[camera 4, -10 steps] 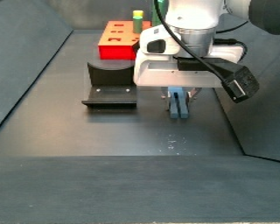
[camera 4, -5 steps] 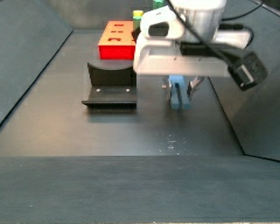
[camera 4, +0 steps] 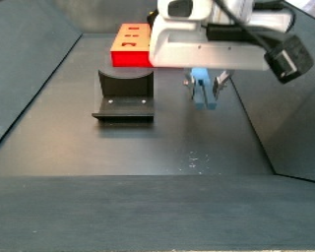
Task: Pick up the double-square object. Move up. Rotate the double-square object. Place the double-square object on the fixture. Regrasp the double-square object. Move to above the board. Insert the double-square object.
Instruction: Place the double-square object on the fixture.
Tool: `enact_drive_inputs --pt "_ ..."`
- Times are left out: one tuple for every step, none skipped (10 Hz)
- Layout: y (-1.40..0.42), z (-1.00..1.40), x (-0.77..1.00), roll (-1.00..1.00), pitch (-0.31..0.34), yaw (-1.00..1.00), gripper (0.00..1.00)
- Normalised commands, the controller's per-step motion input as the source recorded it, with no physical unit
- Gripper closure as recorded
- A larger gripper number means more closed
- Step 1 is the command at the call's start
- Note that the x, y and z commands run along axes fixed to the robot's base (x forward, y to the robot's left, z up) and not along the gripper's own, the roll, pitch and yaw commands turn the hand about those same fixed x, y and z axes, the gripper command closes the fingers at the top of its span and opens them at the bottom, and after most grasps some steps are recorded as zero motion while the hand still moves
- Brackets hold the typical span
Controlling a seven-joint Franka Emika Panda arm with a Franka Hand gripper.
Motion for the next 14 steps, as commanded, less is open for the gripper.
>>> enact_drive_inputs --pt "0.00 1.00 -0.02 0.03 0.033 -0.01 1.00" --pt "0.00 1.00 -0.02 0.05 0.044 -0.01 1.00" --pt "0.00 1.00 -0.03 0.07 0.053 -0.01 1.00" --pt "0.00 1.00 -0.03 0.09 0.057 0.00 1.00" --pt "0.00 1.00 -0.03 0.11 0.063 0.01 1.00" --pt "0.00 1.00 -0.04 0.11 0.070 0.01 1.00" --pt "0.00 0.97 -0.03 0.13 0.074 0.02 1.00" --pt "-0.01 0.85 -0.03 0.13 0.079 0.03 1.00" --pt "0.00 0.68 -0.02 0.12 0.080 0.03 1.00" --pt "0.00 0.59 -0.02 0.12 0.085 0.03 1.00" --pt "0.00 0.41 -0.01 0.10 0.087 0.03 1.00" --pt "0.00 0.27 0.00 0.10 0.093 0.02 1.00" --pt "-0.17 0.24 1.00 0.13 -0.045 0.51 1.00" --pt "-0.17 0.22 1.00 0.13 -0.034 0.49 1.00"
